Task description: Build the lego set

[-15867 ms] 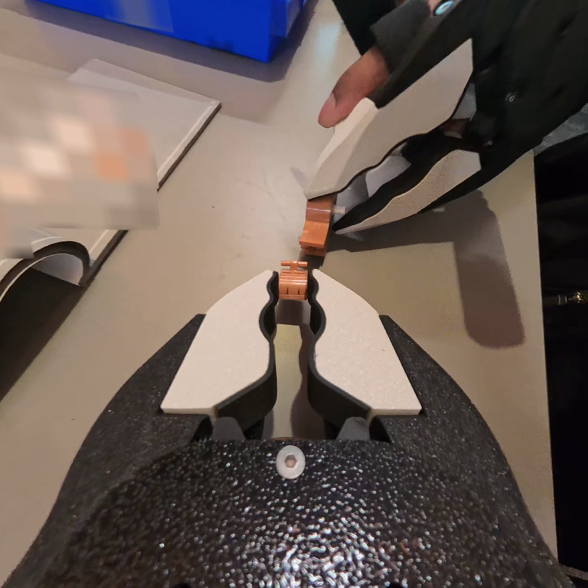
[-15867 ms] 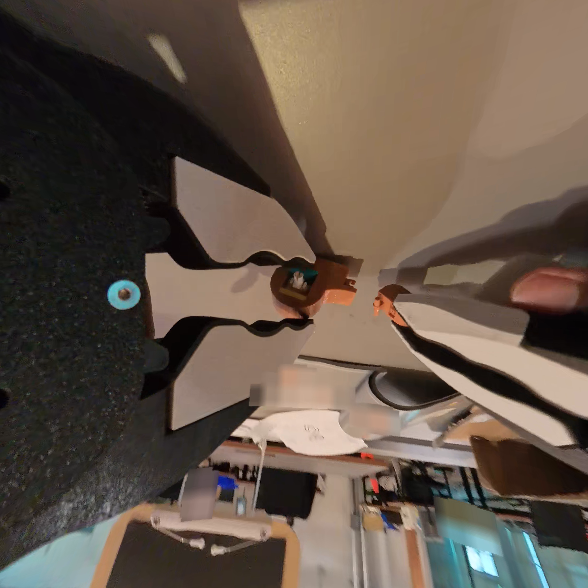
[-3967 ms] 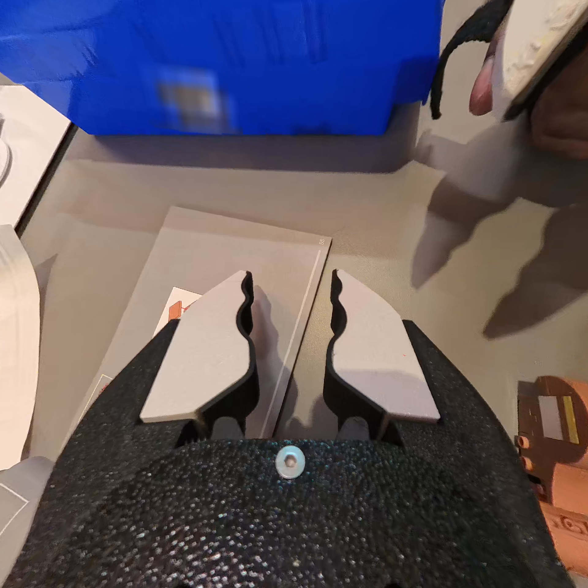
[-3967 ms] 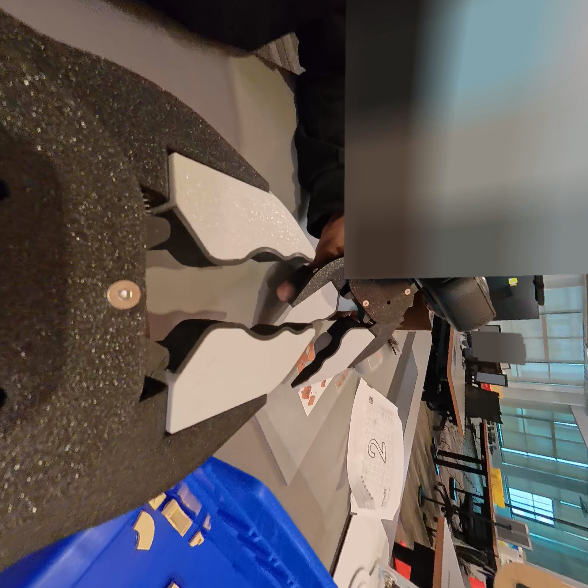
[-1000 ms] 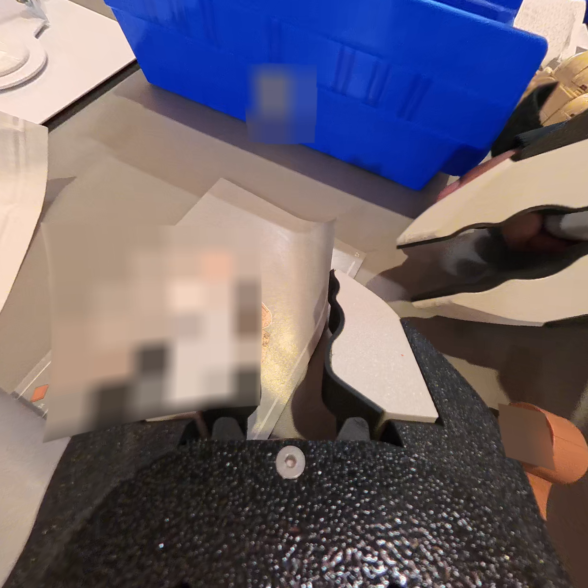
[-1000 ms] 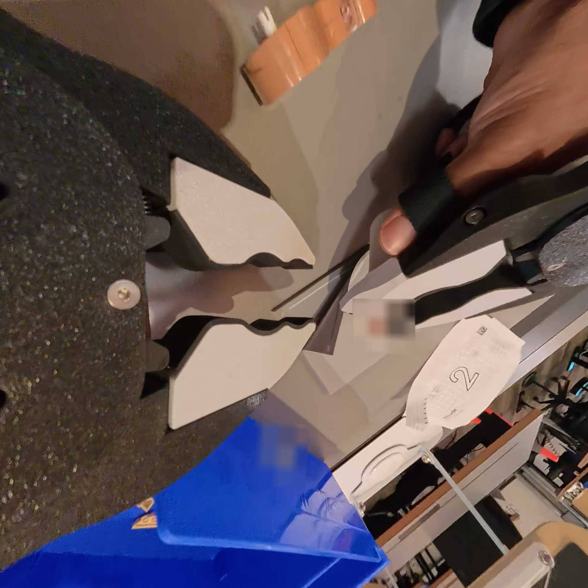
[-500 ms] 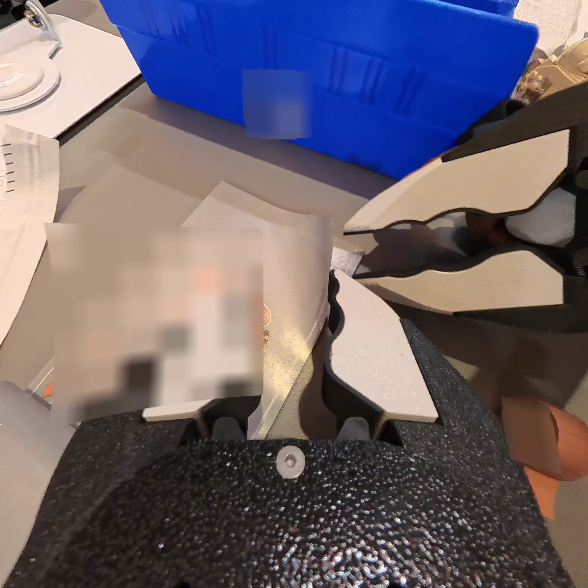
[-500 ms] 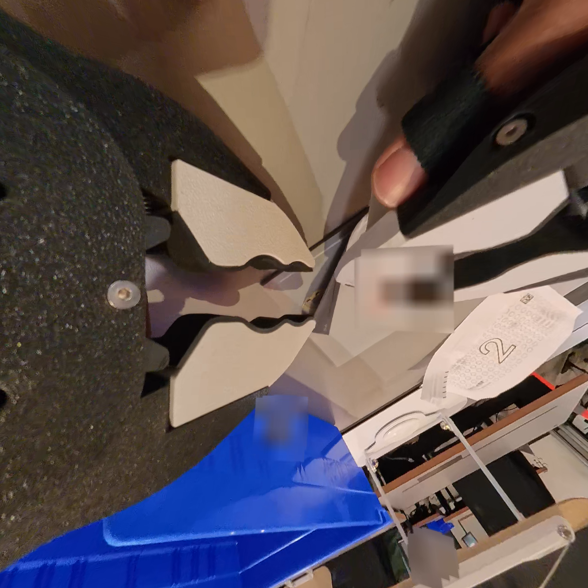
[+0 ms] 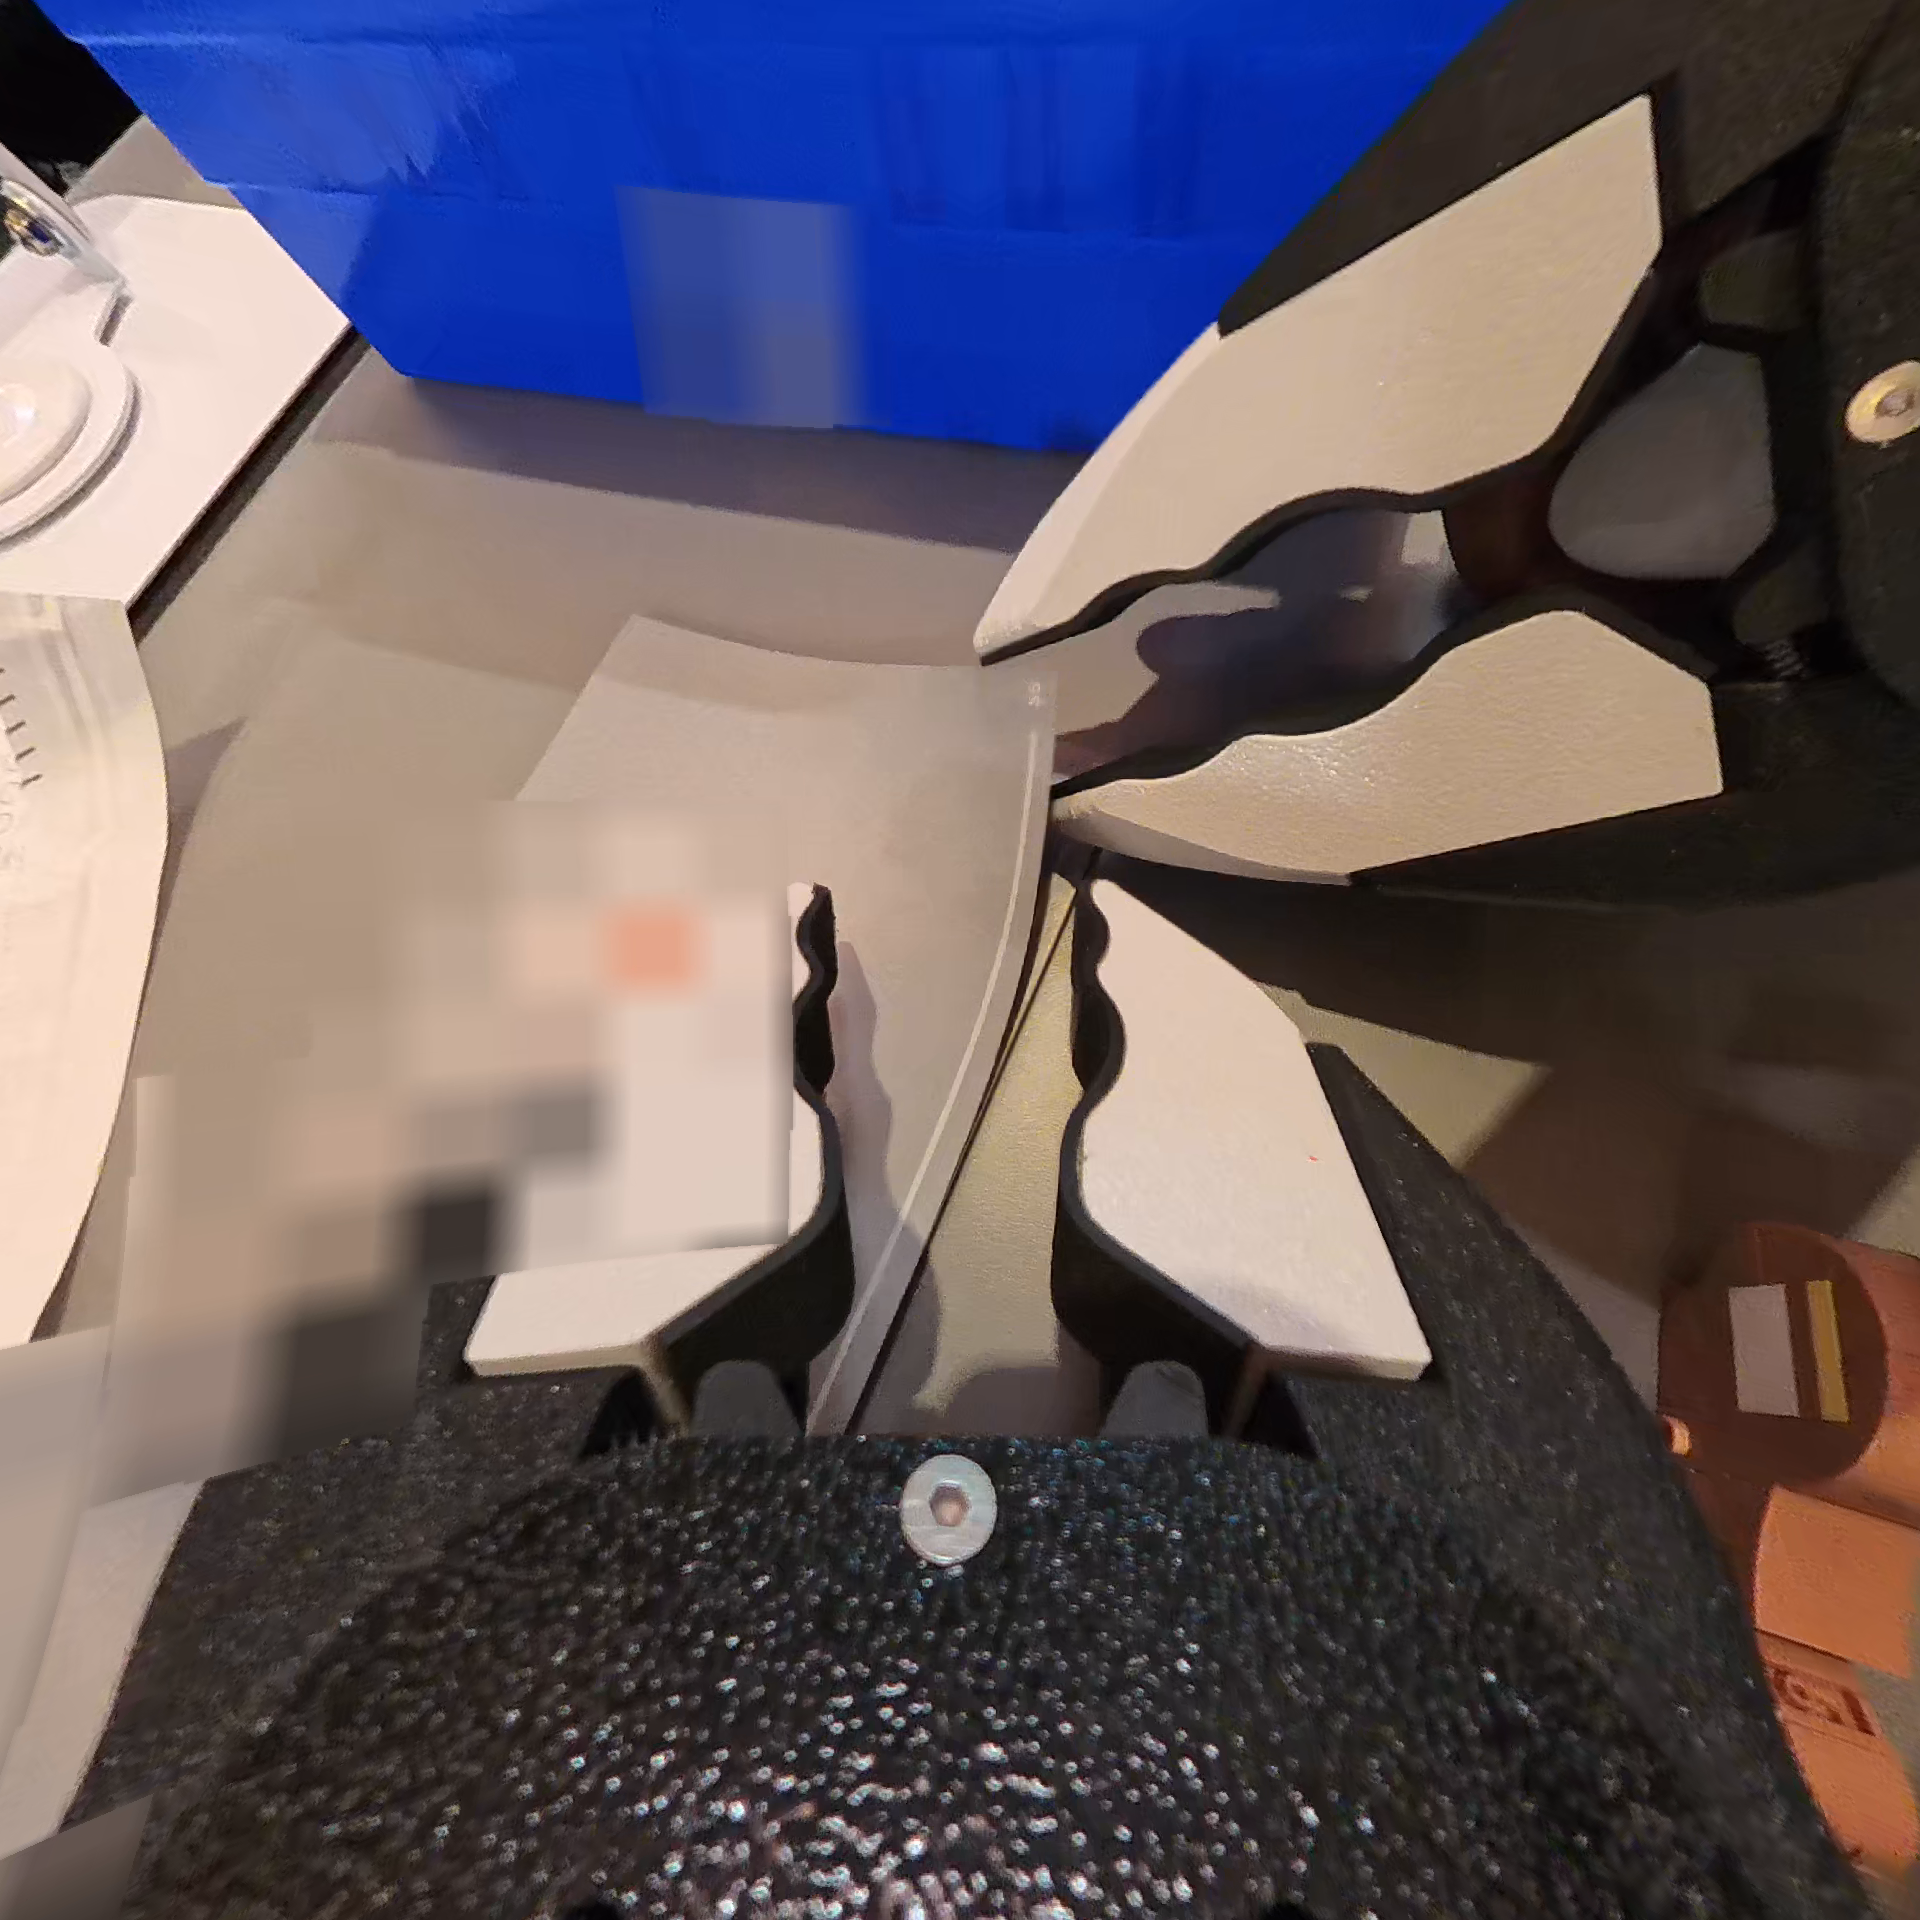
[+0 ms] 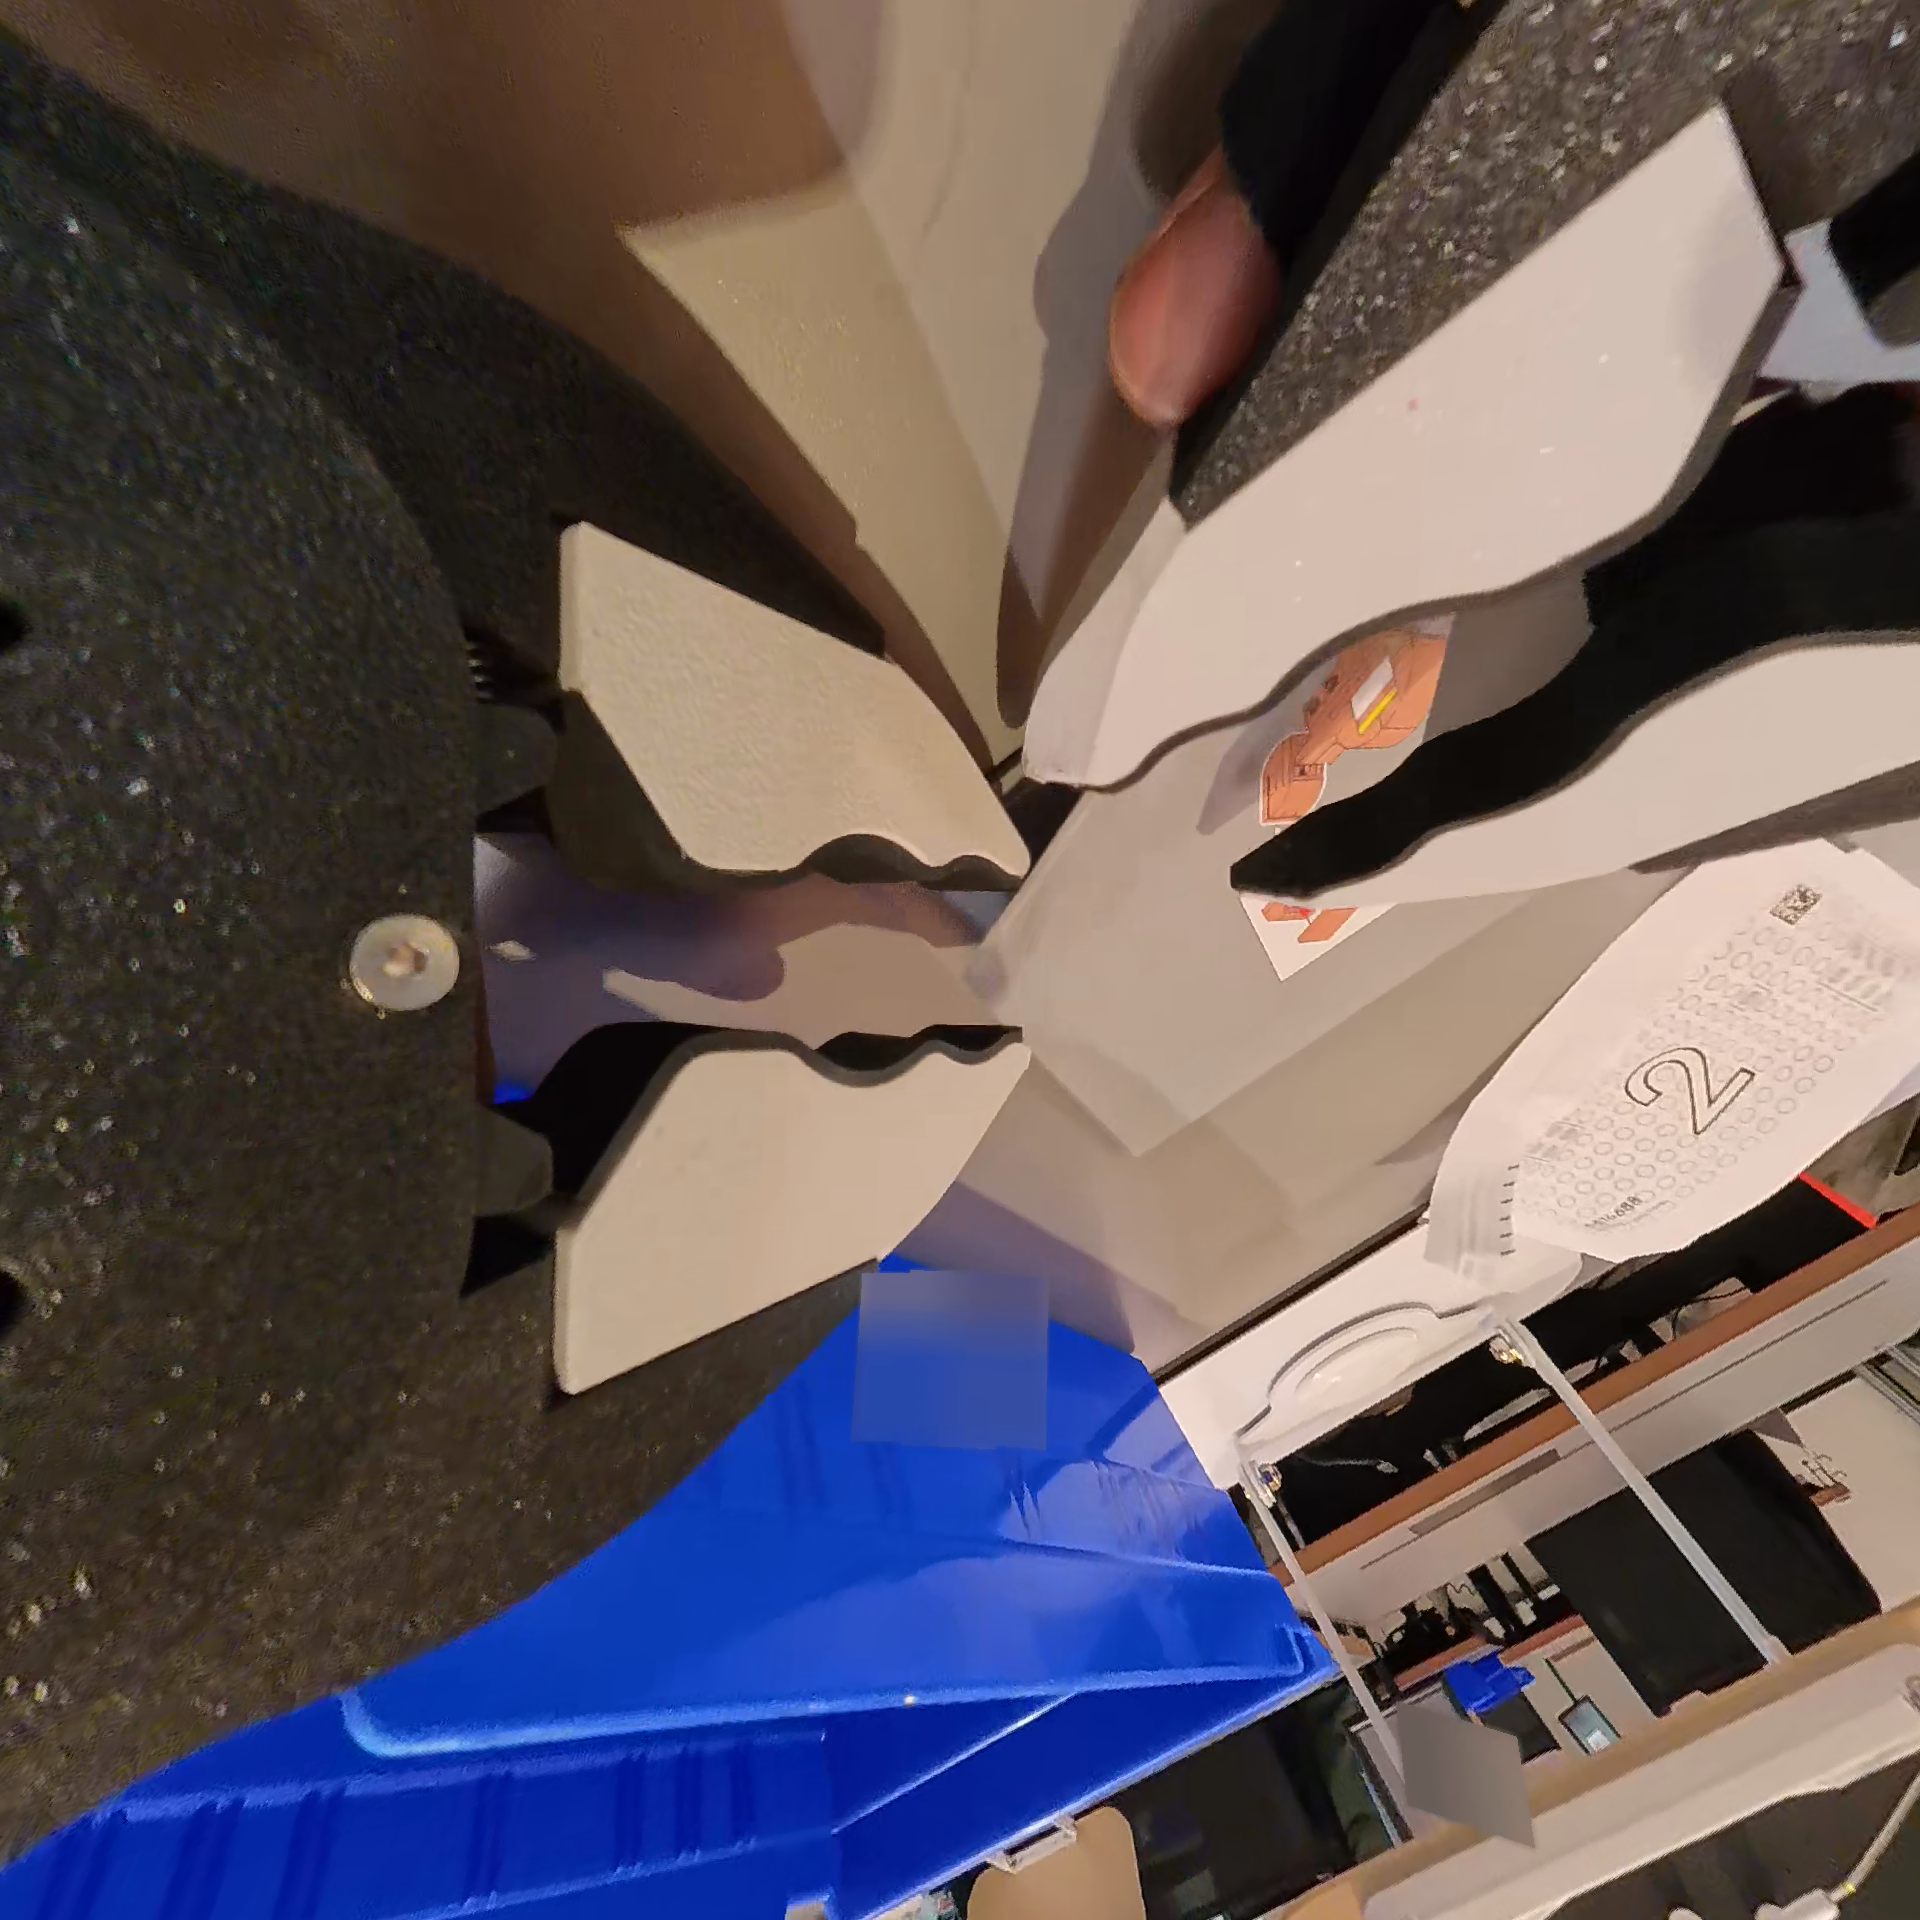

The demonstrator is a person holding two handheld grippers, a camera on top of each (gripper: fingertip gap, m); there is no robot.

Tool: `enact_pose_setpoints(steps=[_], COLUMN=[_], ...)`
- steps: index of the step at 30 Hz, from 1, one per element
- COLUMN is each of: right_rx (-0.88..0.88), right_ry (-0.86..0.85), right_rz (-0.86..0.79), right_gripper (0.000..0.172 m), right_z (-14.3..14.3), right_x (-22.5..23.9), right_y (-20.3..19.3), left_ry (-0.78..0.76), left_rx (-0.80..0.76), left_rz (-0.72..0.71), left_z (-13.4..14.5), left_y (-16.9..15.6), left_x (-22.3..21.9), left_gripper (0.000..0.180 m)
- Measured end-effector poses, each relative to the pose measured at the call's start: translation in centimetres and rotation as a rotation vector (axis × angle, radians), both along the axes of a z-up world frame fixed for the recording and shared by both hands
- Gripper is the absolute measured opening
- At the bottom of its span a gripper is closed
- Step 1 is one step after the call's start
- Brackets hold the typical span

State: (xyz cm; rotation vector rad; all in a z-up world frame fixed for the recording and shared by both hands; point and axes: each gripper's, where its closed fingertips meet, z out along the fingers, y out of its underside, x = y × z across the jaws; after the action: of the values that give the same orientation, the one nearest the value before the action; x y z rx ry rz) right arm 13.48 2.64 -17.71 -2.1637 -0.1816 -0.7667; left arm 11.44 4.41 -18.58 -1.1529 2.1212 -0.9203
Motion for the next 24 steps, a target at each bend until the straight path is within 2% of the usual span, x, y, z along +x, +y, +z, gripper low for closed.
enact_pose_setpoints(steps=[15, 20, 24], right_rx=[0.064, 0.108, 0.118], right_ry=[0.013, 0.017, 0.015], right_rz=[0.012, -0.001, -0.006], right_gripper=[0.026, 0.025, 0.025], right_z=[0.8, 1.4, 1.5], right_x=[-0.1, 0.1, 0.2], right_y=[0.2, 0.4, 0.4], left_ry=[-0.002, -0.026, -0.050], left_rx=[0.030, 0.028, 0.025], left_rz=[0.011, 0.028, 0.024], left_z=[-0.3, 0.1, 0.4], left_y=[0.1, 0.3, 0.2], left_x=[0.2, 0.4, 0.3], left_gripper=[0.040, 0.028, 0.009])
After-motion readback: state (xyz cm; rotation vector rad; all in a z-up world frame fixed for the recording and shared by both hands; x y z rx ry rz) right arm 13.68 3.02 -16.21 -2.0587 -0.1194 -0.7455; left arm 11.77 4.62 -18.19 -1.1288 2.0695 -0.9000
